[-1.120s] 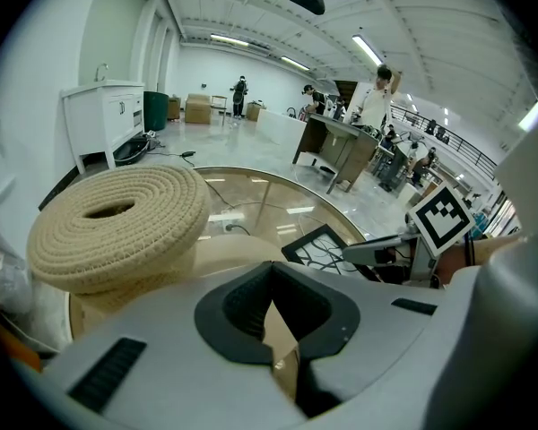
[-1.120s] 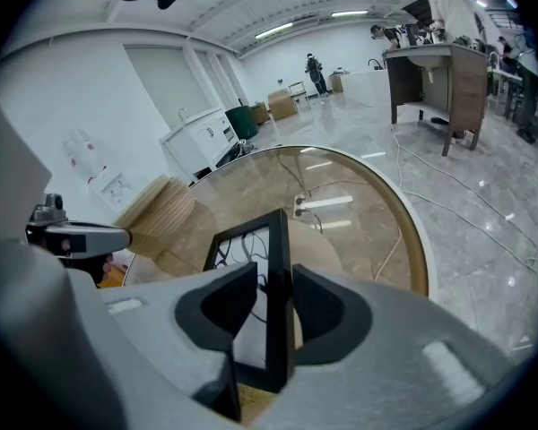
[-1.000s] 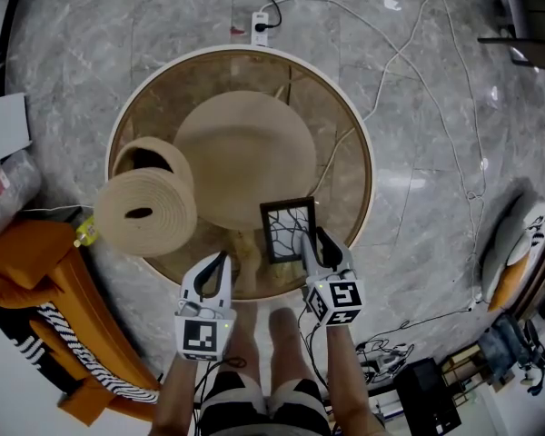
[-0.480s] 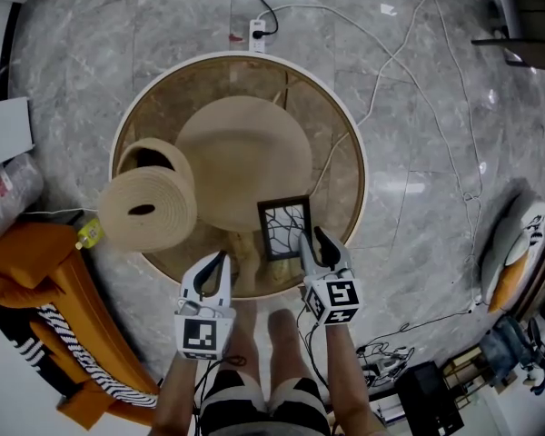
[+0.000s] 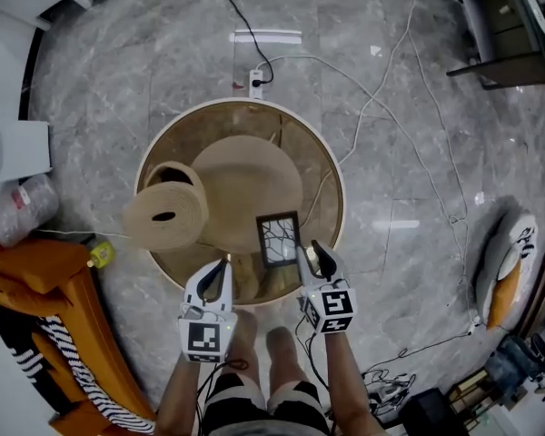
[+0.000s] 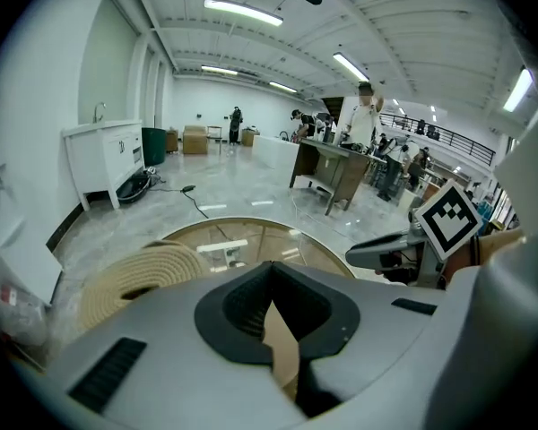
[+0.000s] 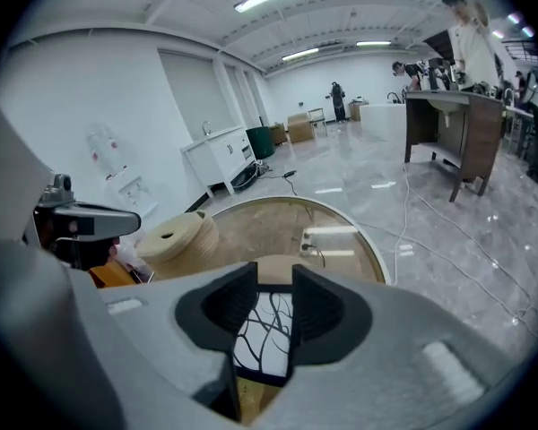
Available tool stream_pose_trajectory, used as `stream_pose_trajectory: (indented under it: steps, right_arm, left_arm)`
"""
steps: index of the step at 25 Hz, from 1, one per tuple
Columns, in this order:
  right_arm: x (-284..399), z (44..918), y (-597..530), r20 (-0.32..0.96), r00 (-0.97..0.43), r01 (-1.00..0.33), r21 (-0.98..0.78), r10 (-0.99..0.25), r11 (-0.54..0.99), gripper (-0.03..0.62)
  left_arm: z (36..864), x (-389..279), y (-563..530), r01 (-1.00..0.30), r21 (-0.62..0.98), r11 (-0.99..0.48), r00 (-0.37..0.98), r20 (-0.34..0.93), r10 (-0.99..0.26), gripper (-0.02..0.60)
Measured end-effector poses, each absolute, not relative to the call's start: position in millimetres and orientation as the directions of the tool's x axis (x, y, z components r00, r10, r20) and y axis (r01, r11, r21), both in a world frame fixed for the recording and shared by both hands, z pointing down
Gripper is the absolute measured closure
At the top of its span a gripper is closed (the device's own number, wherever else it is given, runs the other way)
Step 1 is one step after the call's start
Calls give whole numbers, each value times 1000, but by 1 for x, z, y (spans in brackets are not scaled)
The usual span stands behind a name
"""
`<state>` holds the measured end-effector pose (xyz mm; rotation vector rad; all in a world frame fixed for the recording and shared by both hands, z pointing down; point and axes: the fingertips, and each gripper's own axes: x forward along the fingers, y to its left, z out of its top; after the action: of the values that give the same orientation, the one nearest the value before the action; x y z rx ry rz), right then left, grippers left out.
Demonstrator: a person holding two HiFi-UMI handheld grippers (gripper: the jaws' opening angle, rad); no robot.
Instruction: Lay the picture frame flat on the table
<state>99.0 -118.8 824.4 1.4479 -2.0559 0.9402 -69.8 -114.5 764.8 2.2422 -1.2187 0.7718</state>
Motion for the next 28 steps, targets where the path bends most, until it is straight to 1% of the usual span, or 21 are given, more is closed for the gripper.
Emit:
stream_pose_trajectory:
  steps: [7,16,17,18,23,28]
  right_arm:
    - [99,731,-135,625,-341,-939,-202,-702,277,474]
    - [111,624,-139,544,-321,-946,-141,-775,293,476]
    - [112,612,-137,532,-317,-947,-130,-785,294,483]
    - [112,599,-135,519,-312,-948,-116,-796,296,512]
    - [110,529,-124,447,-303,-947,-42,-842,319,519]
    - [110,470,-101,393,-305,-944,-9,-868,328,534]
  left_arm:
    - [684,-67,-126,-861,87,-502,446,603,-661,565]
    - [585,-56,-136,-861,31,-508,450,512,-731,565]
    - [573,-54,-135,-859,23,-511,452,501,-738,565]
    - [562,-52,-133,-857,17,-515,455,491,-742,565]
    - [505,-46,-117,-853,-7,-523,465,447,-764,565]
    - [451,-49,-93,-866,-26,-499,449,397,-800,565]
